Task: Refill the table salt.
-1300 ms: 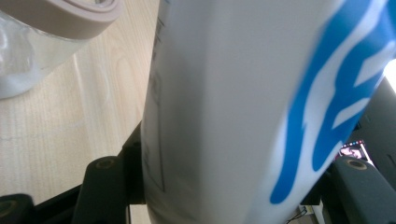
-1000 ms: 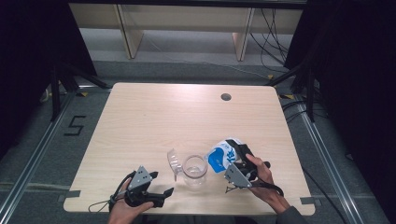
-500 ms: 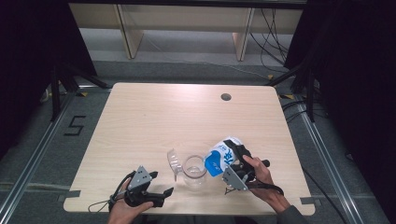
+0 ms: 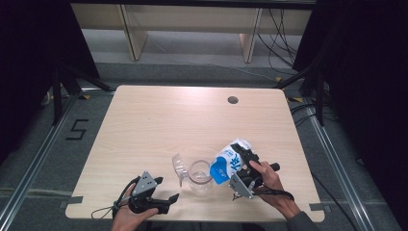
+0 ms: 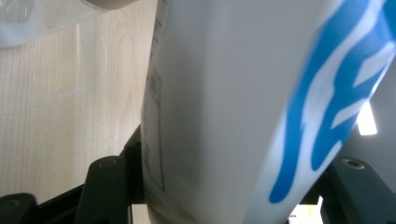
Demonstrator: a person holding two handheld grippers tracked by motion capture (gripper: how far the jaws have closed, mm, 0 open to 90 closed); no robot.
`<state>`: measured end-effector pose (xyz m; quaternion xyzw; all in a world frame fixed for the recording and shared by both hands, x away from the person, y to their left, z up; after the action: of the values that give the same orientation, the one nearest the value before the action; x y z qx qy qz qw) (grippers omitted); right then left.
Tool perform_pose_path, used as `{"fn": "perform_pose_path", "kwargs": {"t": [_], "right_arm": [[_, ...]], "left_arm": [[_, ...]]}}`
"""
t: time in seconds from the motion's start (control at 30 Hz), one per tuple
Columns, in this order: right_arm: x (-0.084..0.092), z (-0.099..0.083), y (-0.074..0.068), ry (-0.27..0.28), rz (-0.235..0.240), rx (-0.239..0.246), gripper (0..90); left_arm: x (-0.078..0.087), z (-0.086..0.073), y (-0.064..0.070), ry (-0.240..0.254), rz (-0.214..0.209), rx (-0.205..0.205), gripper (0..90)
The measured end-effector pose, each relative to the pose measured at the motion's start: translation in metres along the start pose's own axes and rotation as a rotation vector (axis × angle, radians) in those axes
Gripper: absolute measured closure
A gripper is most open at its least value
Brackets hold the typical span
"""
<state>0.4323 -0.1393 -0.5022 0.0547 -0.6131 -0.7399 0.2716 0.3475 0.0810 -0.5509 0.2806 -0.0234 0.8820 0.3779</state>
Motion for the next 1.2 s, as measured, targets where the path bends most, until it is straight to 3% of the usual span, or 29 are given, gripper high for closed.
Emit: {"fn": "perform_pose_path", "kwargs": {"t": [0.03, 0.1, 0.13, 0.17, 0.2, 0.3, 0.37, 0.43, 0.47, 0.53, 0.6, 0.63, 0.67, 0.7, 0.73, 0.77, 0.8, 0.83, 0.9, 0.93, 1.0, 1.07, 1.17, 1.2], "right_arm": [[0.001, -0.001, -0.001, -0.011, 0.009, 0.002, 41.1], [-0.001, 0.003, 0.006, 0.02, -0.015, 0.083, 41.2], [-0.001, 0.003, 0.003, 0.027, -0.025, 0.034, 41.2], [-0.001, 0.002, 0.002, 0.022, -0.02, 0.03, 41.2], [0.003, -0.003, 0.009, -0.039, -0.032, 0.11, 41.3], [0.003, -0.003, 0.007, -0.043, -0.027, 0.112, 41.5], [0.002, 0.0, 0.012, -0.027, -0.036, 0.179, 41.5], [0.003, -0.002, 0.008, -0.045, -0.036, 0.13, 41.5], [0.001, 0.0, 0.006, -0.025, -0.034, 0.1, 41.6], [-0.001, 0.002, 0.003, -0.015, -0.036, 0.084, 41.7], [-0.001, 0.004, 0.007, -0.011, -0.037, 0.152, 41.8], [-0.001, 0.004, 0.007, -0.009, -0.038, 0.161, 41.7], [-0.001, 0.002, 0.001, -0.024, -0.031, 0.098, 41.8], [-0.001, 0.003, 0.002, -0.018, -0.032, 0.121, 41.8], [-0.001, 0.003, 0.0, -0.02, -0.034, 0.115, 41.9], [-0.002, 0.004, 0.001, -0.016, -0.033, 0.128, 41.9], [-0.002, 0.006, 0.005, -0.004, -0.041, 0.189, 41.9], [-0.002, 0.004, 0.0, -0.019, -0.035, 0.139, 42.0], [-0.003, 0.005, 0.003, -0.018, -0.04, 0.18, 42.2], [-0.003, 0.005, 0.002, -0.02, -0.043, 0.154, 42.1], [-0.004, 0.005, 0.002, -0.022, -0.043, 0.154, 42.1], [-0.004, 0.007, 0.005, -0.019, -0.054, 0.204, 42.3], [-0.005, 0.008, 0.004, -0.019, -0.049, 0.219, 42.5], [-0.006, 0.009, 0.005, -0.014, -0.053, 0.243, 42.6]], "left_arm": [[0.0, 0.0, 0.0, 0.0, 0.001, 0.001, 16.2], [0.001, -0.001, -0.001, -0.006, 0.008, -0.005, 16.2], [0.0, 0.0, -0.001, -0.004, 0.006, -0.007, 16.2], [0.0, 0.0, -0.001, -0.004, 0.006, -0.004, 16.2], [0.0, 0.0, 0.0, -0.002, 0.001, 0.001, 16.2], [0.0, 0.0, 0.0, -0.001, 0.001, 0.01, 16.2], [0.0, 0.0, 0.0, -0.001, 0.001, 0.012, 16.2], [0.0, 0.0, 0.0, 0.0, 0.002, 0.011, 16.2], [0.0, -0.001, 0.0, -0.003, 0.002, 0.007, 16.2], [0.0, 0.0, 0.0, -0.001, 0.002, 0.011, 16.2], [0.0, 0.0, 0.0, -0.002, 0.002, 0.012, 16.2], [0.0, -0.001, 0.0, -0.003, 0.001, 0.012, 16.2], [0.0, 0.0, 0.001, 0.003, 0.0, 0.012, 16.2], [0.0, 0.0, 0.0, -0.005, 0.004, 0.004, 16.2], [0.001, -0.001, -0.001, -0.012, 0.006, -0.012, 16.2], [0.0, -0.001, 0.0, -0.01, 0.004, 0.002, 16.2], [0.0, -0.001, 0.001, -0.005, 0.002, 0.012, 16.2], [0.001, -0.002, 0.0, -0.02, 0.009, -0.001, 16.2], [0.0, -0.001, 0.0, -0.013, 0.003, -0.009, 16.2], [0.001, -0.001, 0.0, -0.013, -0.001, -0.006, 16.2], [0.0, -0.001, 0.001, -0.011, 0.0, 0.007, 16.2], [0.001, -0.001, -0.001, -0.018, 0.012, 0.0, 16.2], [0.0, -0.002, 0.001, -0.018, 0.011, 0.004, 16.2], [0.0, -0.002, 0.001, -0.017, 0.002, -0.001, 16.2]]}}
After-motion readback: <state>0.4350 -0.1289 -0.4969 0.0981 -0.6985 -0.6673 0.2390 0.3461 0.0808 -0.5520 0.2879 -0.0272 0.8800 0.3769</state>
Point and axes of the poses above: each handheld gripper's, and its own axes: x roughly backward along the jaws, z roughly out of its top, y roughly to its right, the point moved 10 cm from there along -x, roughly forward along the jaws, and after that the axes turned 1 degree about x, right-handed, at the moved point
